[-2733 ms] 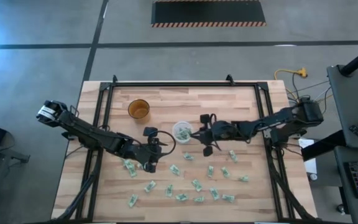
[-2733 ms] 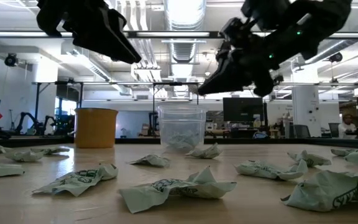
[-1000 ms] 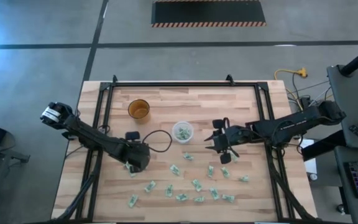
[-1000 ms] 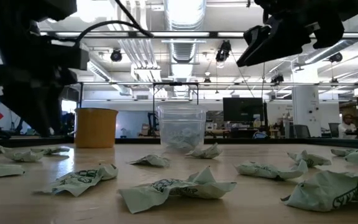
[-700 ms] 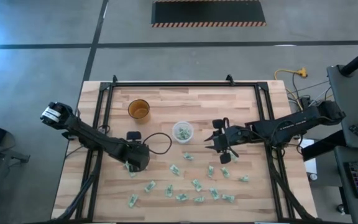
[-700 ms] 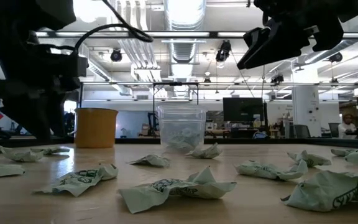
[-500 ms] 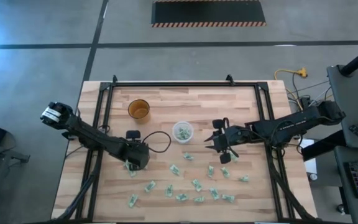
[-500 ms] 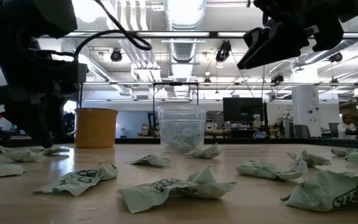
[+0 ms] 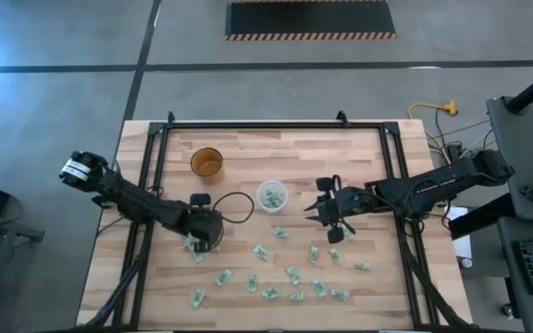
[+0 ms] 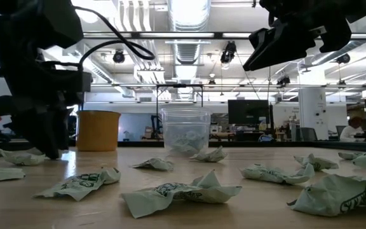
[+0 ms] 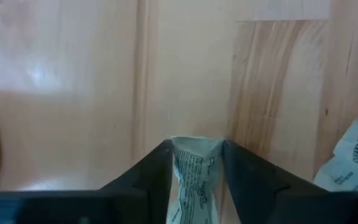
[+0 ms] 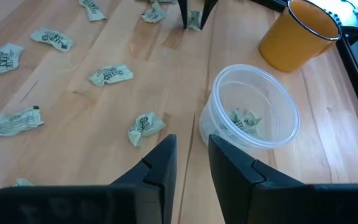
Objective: Pick and place Stevia / Truvia into bins
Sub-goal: Put the stevia packet into the transparent container
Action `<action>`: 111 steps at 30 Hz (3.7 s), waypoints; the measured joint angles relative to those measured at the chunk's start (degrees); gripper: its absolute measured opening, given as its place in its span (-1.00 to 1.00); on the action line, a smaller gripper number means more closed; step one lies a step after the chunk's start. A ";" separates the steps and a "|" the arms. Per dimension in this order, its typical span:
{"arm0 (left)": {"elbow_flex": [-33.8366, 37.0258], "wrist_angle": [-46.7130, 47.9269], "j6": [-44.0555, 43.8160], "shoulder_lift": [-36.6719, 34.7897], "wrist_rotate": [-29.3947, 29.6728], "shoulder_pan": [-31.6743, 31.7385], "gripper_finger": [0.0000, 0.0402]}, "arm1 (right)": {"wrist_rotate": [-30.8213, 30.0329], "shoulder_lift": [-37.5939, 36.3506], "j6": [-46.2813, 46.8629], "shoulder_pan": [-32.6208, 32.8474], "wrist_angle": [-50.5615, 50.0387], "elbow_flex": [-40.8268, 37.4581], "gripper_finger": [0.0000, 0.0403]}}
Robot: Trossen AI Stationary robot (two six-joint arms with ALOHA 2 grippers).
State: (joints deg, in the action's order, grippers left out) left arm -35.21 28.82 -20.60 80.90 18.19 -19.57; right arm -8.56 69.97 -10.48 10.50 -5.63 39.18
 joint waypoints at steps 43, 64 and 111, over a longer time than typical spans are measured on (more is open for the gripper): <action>-10.66 -47.84 42.54 7.89 -4.75 21.12 -0.95 | -0.53 0.02 17.01 0.00 -13.06 -0.33 -0.66; -12.47 -45.81 43.64 11.53 -7.64 22.38 -0.31 | -0.45 0.02 41.87 1.08 -25.32 -3.02 -0.65; -11.16 -35.04 40.30 -1.49 -7.27 13.74 -0.06 | 2.16 10.24 59.98 7.72 -29.99 -4.68 -0.93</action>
State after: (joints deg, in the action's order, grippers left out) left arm -46.37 -6.22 19.70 79.42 10.92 -5.83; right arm -6.39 80.21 49.50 18.22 -35.62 34.50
